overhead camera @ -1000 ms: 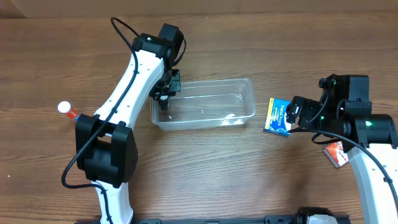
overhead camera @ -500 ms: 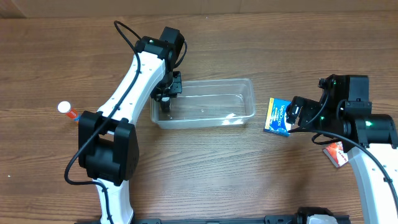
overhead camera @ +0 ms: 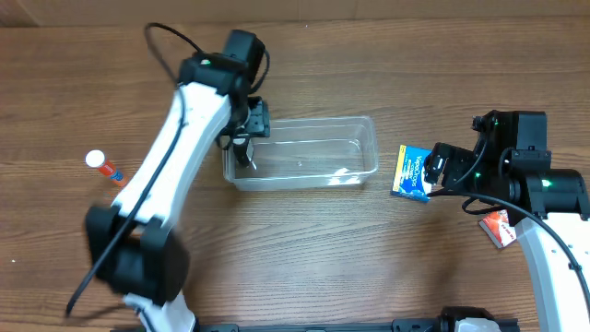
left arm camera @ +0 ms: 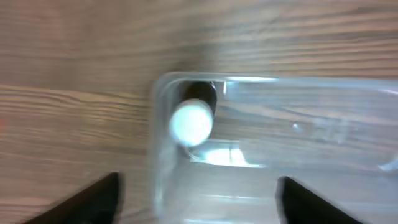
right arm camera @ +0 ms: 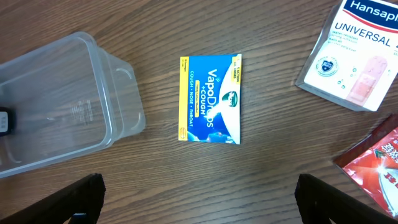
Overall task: Pack container
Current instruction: 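Move the left gripper to the orange tube and grasp it, then place the orange tube beside the bottle in the container, release, then lower the right gripper onto the VapoDrops box and grasp it, then place the VapoDrops box upright in the container's right end, release, then move the right gripper to the white Hansaplast box and grasp it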
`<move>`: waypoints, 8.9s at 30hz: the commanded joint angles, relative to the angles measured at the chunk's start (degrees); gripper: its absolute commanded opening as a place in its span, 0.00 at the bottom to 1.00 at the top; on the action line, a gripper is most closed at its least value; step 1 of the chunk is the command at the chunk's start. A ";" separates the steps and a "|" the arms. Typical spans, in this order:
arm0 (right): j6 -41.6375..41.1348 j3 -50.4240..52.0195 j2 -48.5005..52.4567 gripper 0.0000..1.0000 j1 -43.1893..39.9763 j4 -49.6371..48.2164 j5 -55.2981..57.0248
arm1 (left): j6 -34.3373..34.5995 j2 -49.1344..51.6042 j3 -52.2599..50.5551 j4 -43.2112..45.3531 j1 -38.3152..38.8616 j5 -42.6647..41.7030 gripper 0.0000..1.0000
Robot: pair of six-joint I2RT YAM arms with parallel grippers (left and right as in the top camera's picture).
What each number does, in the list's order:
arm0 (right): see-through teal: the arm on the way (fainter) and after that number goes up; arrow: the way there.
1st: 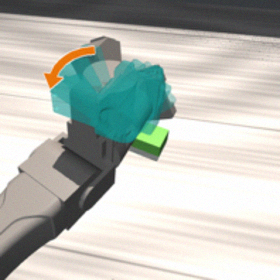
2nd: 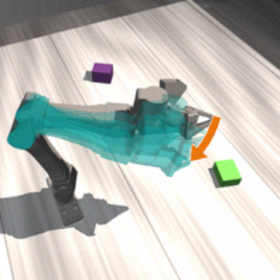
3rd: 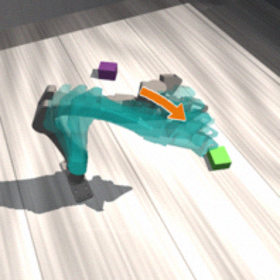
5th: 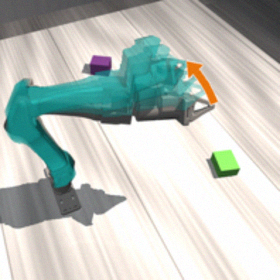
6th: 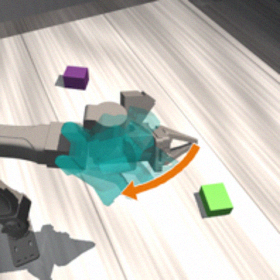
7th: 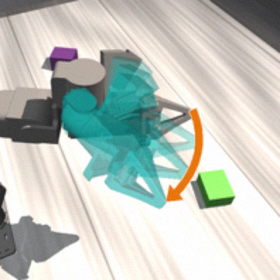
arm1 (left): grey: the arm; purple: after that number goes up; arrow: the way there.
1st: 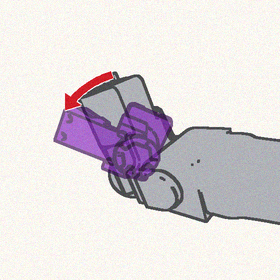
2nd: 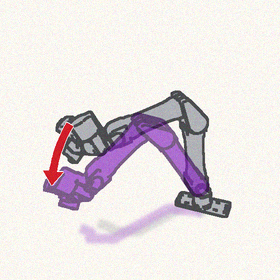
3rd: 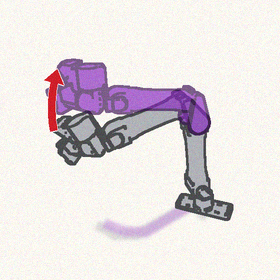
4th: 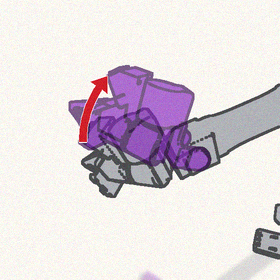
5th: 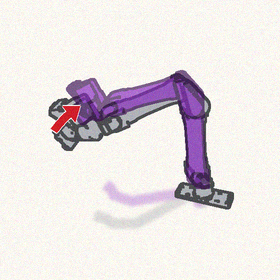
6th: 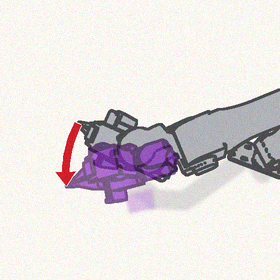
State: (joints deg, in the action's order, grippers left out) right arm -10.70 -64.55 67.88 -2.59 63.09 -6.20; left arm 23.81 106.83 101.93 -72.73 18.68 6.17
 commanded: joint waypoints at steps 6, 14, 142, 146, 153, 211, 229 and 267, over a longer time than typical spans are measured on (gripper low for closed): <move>0.20 -1.79 -0.24 1.00 -0.11 -0.15 -0.57 | -8.55 -21.49 0.17 -11.26 -22.95 3.15 1.00; 0.20 -1.79 -0.24 1.00 -0.11 -0.09 -0.57 | -14.40 -14.82 -8.57 -2.97 -44.98 -7.30 1.00; -7.32 -14.27 37.38 1.00 5.75 3.15 5.05 | -12.50 -27.43 -5.95 -6.36 -28.50 -10.08 1.00; -6.43 -8.76 37.38 1.00 5.75 -4.26 5.05 | -12.50 -27.43 -7.02 -6.05 -28.50 -10.10 1.00; -5.38 -3.10 37.70 1.00 5.75 -12.44 6.78 | -12.50 -27.43 -7.02 -6.10 -28.50 -10.25 1.00; -14.84 -23.89 29.97 0.70 29.49 -1.18 7.41 | -12.52 -27.43 -7.02 -6.58 -28.50 -10.25 1.00; -14.40 -20.20 35.45 0.72 29.49 -5.60 7.67 | -12.50 -27.43 -7.02 -6.60 -28.50 -10.23 1.00; -8.83 -23.58 24.98 1.00 -18.49 5.16 9.84 | -13.09 -27.43 -7.02 -6.56 -28.50 -10.32 1.00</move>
State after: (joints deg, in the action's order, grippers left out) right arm -22.13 -91.57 86.94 -18.17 68.69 7.16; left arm 11.77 79.64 95.15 -79.31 -9.78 -3.49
